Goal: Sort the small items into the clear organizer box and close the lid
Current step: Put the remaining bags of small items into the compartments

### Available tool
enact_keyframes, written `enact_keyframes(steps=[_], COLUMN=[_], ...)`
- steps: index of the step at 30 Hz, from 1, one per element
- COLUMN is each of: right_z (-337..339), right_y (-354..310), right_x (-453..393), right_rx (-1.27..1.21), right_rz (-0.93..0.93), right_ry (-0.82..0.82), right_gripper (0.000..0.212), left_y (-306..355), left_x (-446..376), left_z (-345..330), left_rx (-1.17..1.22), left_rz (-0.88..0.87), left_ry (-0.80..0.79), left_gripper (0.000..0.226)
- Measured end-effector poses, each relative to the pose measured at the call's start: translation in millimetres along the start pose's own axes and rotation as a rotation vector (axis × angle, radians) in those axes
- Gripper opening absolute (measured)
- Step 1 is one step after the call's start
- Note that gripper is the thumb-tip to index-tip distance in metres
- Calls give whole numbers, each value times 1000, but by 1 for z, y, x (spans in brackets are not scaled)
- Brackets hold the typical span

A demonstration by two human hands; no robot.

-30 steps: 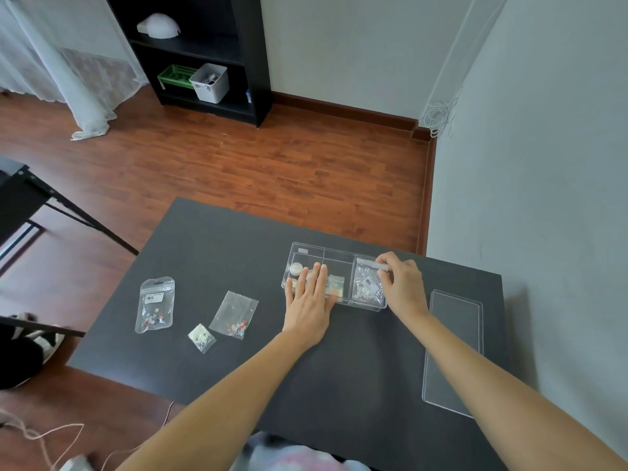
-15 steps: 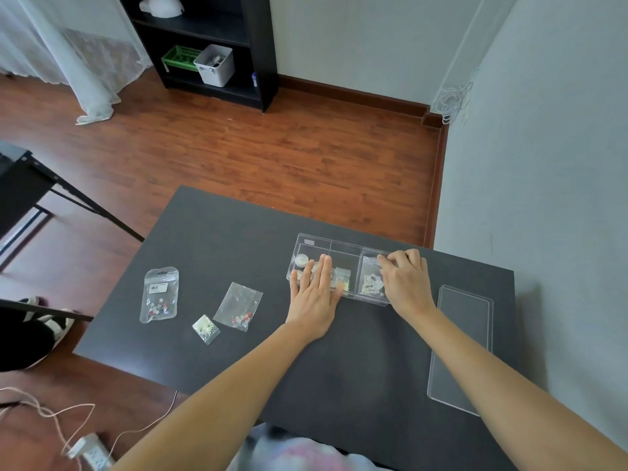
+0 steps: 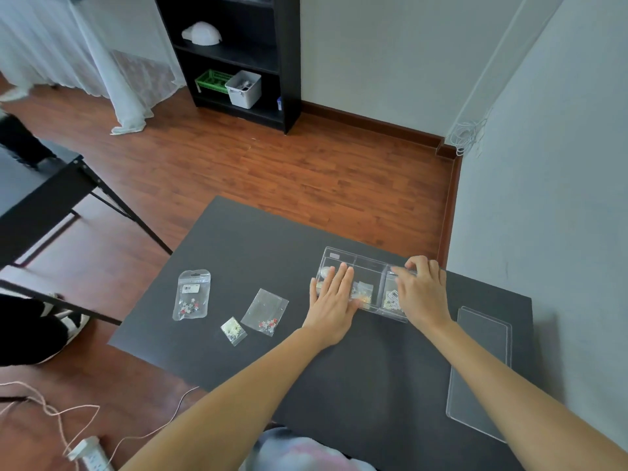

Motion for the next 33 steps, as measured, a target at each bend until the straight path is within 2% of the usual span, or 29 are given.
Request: enact_keyframes(steps=[4, 10, 15, 19, 22, 27, 33], right_z=[9, 5, -15, -49, -67, -81, -84], right_y=[-36, -121, -190, -218, -225, -228, -228], right_x=[-10, -17, -6, 11, 24, 37, 38], right_rx=[-72, -189, -201, -83, -8, 35, -38], right_rz=[74, 235, 390, 409, 357, 241, 106], right_ry=[51, 27, -139, -390, -490, -532, -524], right_gripper=[22, 20, 14, 28, 42, 73, 62], left_y=[-28, -118, -200, -231, -235, -236, -240], left_x=[19, 55, 93, 110, 111, 108, 105], left_z=[36, 96, 123, 117, 112, 112, 117], left_rx=[64, 48, 11, 47, 27, 60, 185], left_rz=[19, 244, 524, 684, 701, 681, 603], left_ry=[150, 309, 319, 225, 189, 203, 257], left_gripper=[57, 55, 57, 62, 65, 73, 61])
Point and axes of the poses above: each hand's wrist, its own x-axis away from the middle knuckle, its own z-axis out of the back of the hand, y = z × x, the point moved 6 cm from there along -x, towards the middle knuckle, and after that the axes turned 3 degrees about -z, right-handed, at the moved point
